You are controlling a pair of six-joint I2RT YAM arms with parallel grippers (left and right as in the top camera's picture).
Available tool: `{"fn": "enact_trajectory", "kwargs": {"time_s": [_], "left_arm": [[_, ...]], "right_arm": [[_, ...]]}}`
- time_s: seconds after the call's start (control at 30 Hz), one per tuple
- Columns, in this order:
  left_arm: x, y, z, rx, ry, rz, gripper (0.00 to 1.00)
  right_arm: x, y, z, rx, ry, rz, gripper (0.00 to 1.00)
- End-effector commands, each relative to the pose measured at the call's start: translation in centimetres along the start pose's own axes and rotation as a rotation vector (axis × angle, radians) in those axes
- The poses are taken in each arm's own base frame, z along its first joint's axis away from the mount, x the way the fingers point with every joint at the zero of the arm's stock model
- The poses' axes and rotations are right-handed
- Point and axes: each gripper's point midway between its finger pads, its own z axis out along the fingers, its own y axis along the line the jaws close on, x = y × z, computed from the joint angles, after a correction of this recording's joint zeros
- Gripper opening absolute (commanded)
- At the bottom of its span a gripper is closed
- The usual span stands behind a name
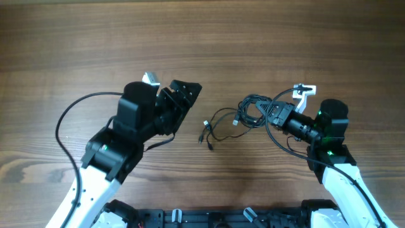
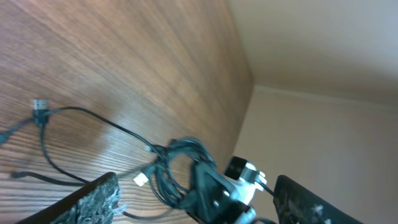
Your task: Untangle cables
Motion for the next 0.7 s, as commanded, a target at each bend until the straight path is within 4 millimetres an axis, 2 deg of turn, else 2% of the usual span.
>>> {"fn": "enact_trajectory", "kwargs": {"time_s": [0.0, 0.1, 0.2, 0.4, 0.57, 0.67], "left_arm": [[1.9, -0.6, 0.2, 0.005, 0.038, 0.019, 0.80], [3.4, 0.0, 1.3, -0.028, 0.079, -0.025, 0.83], [4.8, 1.3, 3.2, -0.095, 0.105, -0.056, 0.88], [7.2, 2.0, 7.7, -0.121, 0.167, -0.085, 0.89], [9.5, 0.5, 10.4, -0.048, 0.246, -0.144, 0.82], [10.0, 1.0, 10.8, -0.069, 0.256, -0.168, 0.77]], "right_arm": [[-0.6, -0.7, 0.0, 0.033, -0.032, 0.012, 0.04], [-0.5, -0.7, 0.0, 0.030, -0.029, 0.015, 0.04], [-0.4, -0.6, 0.0, 0.024, -0.024, 0.070, 0.04], [0.2, 2.1, -0.1, -0.093, 0.037, 0.031, 0.04], [0.2, 2.1, -0.1, -0.097, 0.040, 0.029, 0.04], [0.2, 2.1, -0.1, -0.097, 0.041, 0.031, 0.04]]}}
